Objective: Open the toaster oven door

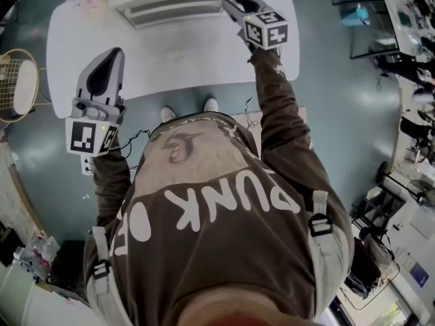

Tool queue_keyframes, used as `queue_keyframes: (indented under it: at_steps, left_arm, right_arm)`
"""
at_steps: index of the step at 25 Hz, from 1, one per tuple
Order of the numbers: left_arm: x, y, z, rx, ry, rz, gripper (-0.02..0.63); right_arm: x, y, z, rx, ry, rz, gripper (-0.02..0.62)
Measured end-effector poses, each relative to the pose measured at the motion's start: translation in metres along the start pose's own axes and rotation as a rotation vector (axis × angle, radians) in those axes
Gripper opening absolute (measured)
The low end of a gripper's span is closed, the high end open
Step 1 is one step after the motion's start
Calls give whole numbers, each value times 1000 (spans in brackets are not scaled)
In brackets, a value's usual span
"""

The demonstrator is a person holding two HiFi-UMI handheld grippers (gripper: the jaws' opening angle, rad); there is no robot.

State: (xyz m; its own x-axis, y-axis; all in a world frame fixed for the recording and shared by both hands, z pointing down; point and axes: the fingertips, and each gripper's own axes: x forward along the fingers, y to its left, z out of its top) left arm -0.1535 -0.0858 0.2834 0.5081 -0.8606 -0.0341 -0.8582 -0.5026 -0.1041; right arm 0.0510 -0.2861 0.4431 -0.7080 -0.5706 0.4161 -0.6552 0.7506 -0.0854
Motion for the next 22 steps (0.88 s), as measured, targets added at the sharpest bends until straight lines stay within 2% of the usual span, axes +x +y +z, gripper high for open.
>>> queue_keyframes:
  at_steps: [3,8,14,19,22]
  left_arm:
    - [0,2,-1,-2,2,3,5]
    - [1,1,-2,6,7,-1,5]
    - [-4,3,-2,14,16,0,5]
    - [-4,2,-3,11,13,-5,5]
    - [-4,1,-4,9,13,-9,5]
  right_arm:
    - [6,-2,-1,162,-29,51,146]
    - [18,-4,-5,306,-17,98,161]
    - [24,-7,-8,565,-61,197,172]
    - [28,-12,-13,861,-119,288,147]
    - [28,-14,-15,862,-121,280,141]
